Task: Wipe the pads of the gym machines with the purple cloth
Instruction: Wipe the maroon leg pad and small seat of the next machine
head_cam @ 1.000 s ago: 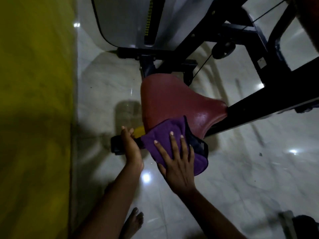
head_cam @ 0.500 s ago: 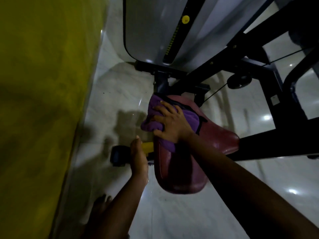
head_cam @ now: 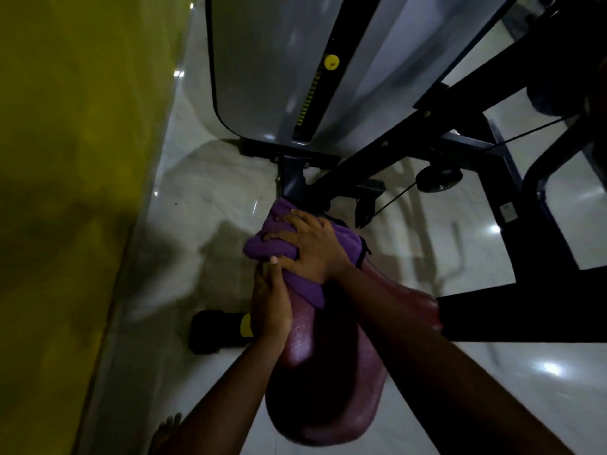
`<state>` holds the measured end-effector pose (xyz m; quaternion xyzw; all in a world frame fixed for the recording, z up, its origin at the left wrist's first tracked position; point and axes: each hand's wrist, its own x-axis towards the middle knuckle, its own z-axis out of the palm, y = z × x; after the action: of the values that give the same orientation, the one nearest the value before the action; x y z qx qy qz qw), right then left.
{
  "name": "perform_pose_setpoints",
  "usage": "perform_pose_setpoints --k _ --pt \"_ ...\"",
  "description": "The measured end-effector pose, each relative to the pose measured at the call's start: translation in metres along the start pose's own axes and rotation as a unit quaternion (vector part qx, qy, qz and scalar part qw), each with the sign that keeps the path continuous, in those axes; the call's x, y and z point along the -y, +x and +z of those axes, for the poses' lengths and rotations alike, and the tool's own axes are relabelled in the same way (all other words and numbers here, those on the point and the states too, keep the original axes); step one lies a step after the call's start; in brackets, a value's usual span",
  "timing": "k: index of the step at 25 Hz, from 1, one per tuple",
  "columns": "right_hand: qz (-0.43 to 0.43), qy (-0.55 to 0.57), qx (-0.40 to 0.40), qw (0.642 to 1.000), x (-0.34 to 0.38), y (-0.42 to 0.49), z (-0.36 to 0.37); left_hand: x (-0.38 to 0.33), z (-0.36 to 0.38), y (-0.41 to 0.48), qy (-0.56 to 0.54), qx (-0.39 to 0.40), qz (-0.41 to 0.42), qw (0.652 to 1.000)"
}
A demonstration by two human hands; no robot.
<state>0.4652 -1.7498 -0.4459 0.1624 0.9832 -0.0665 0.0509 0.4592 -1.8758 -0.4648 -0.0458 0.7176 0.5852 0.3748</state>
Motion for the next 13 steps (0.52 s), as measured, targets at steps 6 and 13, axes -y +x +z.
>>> perform_pose_setpoints --k 6,13 --pt "0.229 0.07 -0.024 0.971 -0.039 -0.016 0.0 0.001 0.011 -0.005 0.205 -0.07 0.044 0.975" --pt "0.331 0.074 0.038 0.94 -0.07 -0.104 -0.011 0.002 0.013 -0.003 0.238 -0.08 0.045 0.967"
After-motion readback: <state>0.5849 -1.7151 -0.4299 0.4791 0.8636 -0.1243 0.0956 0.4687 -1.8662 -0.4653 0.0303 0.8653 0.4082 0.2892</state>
